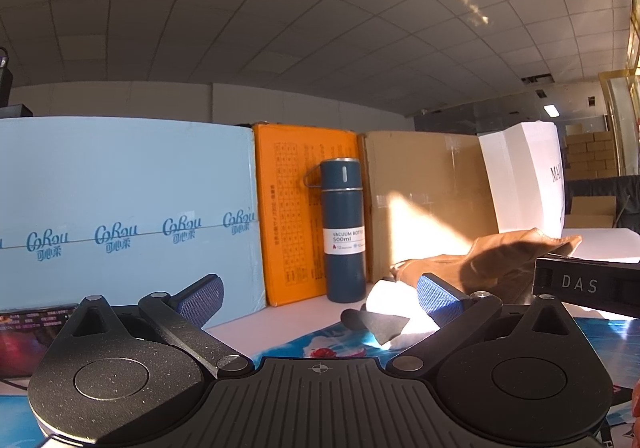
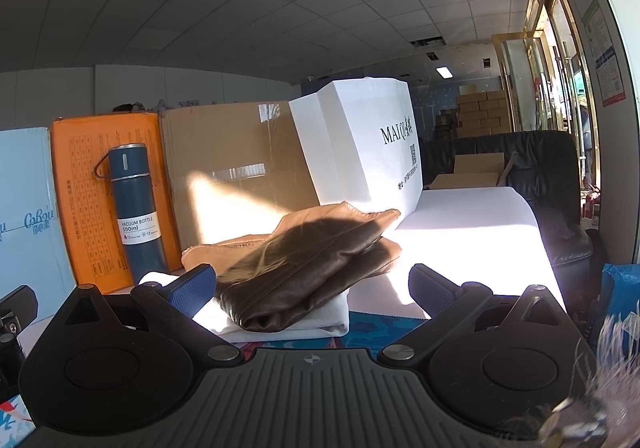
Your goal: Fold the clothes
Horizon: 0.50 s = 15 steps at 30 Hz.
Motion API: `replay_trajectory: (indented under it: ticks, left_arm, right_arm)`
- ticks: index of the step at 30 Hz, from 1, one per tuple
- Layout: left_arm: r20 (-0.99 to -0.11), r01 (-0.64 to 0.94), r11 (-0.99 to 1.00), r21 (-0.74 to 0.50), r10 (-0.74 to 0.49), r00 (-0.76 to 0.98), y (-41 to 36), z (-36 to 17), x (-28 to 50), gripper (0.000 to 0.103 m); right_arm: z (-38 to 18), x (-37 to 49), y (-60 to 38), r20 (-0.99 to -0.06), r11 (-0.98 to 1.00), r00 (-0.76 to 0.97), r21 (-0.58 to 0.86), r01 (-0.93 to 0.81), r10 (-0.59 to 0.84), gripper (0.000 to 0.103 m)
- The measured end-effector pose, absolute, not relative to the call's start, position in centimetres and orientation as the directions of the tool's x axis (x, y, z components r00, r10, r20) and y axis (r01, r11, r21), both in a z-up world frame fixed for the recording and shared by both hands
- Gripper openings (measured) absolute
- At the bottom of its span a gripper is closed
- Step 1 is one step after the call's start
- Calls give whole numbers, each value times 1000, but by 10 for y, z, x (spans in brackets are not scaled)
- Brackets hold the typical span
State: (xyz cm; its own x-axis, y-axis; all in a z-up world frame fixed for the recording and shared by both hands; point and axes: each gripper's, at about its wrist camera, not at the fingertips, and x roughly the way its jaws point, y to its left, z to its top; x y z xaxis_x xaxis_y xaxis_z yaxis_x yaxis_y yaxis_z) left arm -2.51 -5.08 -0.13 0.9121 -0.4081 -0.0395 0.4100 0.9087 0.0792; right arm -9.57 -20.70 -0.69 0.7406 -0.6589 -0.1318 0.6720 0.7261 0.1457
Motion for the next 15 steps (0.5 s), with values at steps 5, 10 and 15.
replay_trajectory:
  ticks: [5, 10, 15]
  left_arm:
    - [-40, 411, 908, 78, -409, 912, -50, -1, -25, 103]
    - [-40, 412, 908, 77, -410, 911, -50, -1, -24, 103]
    - [-40, 411, 908, 77, -410, 911, -50, -1, -24, 103]
  right_arm:
    - [-7, -96, -208, -133, 726, 741, 147, 672, -659, 103]
    - [-7, -96, -208, -134, 726, 741, 148, 672, -658, 103]
    - [-7, -96, -209, -135, 726, 741, 148, 672, -658, 103]
